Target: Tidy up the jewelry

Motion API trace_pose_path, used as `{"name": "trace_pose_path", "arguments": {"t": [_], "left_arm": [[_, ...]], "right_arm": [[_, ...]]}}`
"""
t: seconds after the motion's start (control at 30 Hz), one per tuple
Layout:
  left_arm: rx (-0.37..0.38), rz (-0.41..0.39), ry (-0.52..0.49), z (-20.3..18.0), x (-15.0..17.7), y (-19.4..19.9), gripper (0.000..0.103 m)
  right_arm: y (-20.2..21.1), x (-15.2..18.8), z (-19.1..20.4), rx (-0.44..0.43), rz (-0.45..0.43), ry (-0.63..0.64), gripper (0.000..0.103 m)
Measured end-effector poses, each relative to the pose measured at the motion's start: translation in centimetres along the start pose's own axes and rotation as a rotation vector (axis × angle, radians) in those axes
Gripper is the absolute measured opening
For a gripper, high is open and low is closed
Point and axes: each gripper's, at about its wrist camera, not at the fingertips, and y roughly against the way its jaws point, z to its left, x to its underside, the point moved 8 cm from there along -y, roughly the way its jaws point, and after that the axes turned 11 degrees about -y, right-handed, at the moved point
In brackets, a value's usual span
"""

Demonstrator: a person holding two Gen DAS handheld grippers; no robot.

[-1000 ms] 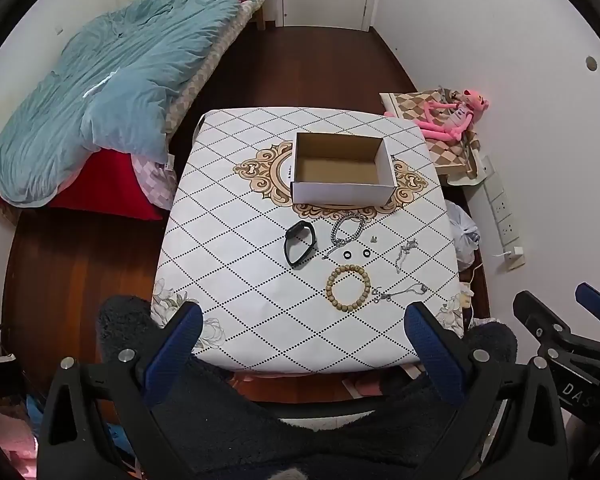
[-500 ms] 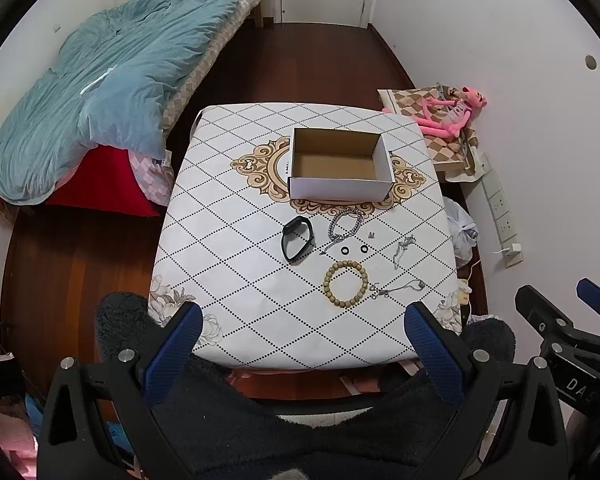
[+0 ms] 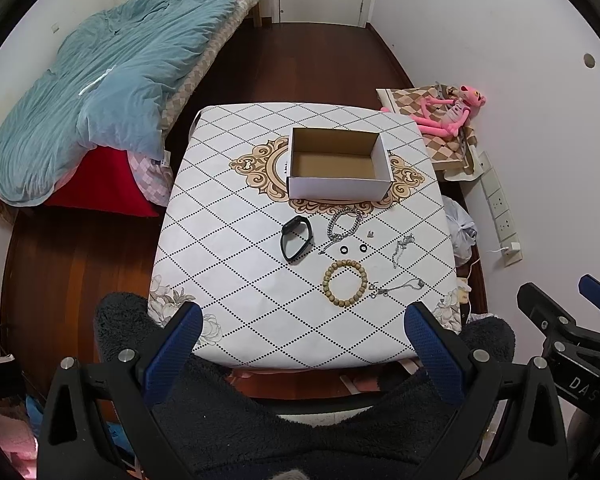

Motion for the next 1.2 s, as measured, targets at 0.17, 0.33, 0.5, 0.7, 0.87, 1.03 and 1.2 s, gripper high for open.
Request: {"name": "trace_pose_path", "arguments": {"t": [0.17, 0.33, 0.5, 0.7, 0.87, 1.03, 1.2], "left_arm": [[-0.004, -0.007, -0.002, 0.0, -0.1, 0.2, 0.103], [-0.004, -0.006, -0.004, -0.1, -0.2, 0.3, 0.103], [0.000, -0.011, -0.005, -0.1, -0.3, 0.5, 0.103], [-0.004, -0.014, -0.011, -0.2, -0.2, 0.8, 0.103], [-0.004, -0.018, -0.016, -0.2, -0.1, 1.1, 0.103], [-0.002, -0.017, -0.013, -0.2, 0.0, 1.1, 0.103], [-0.003, -0.018, -0.014, -0.2, -0.1, 1.1, 0.103]], "right_arm": [[0.1, 0.0, -0.1, -0.002, -0.002, -0.001, 0.103], [0.3, 0.0, -0.2, -0.003, -0.007, 0.002, 0.103], [0.3, 0.0, -0.3, -0.001, -0.008, 0.002, 0.103], [0.4, -0.1, -0.3, -0.003, -0.008, 0.001, 0.103], [0.5, 0.0, -0.2, 0.001, -0.010, 0.000, 0.103], [0.7, -0.1, -0.5, 0.001, -0.012, 0.002, 0.103], [0.7, 0.0, -0.5, 0.000, -0.013, -0.001, 0.103]]}}
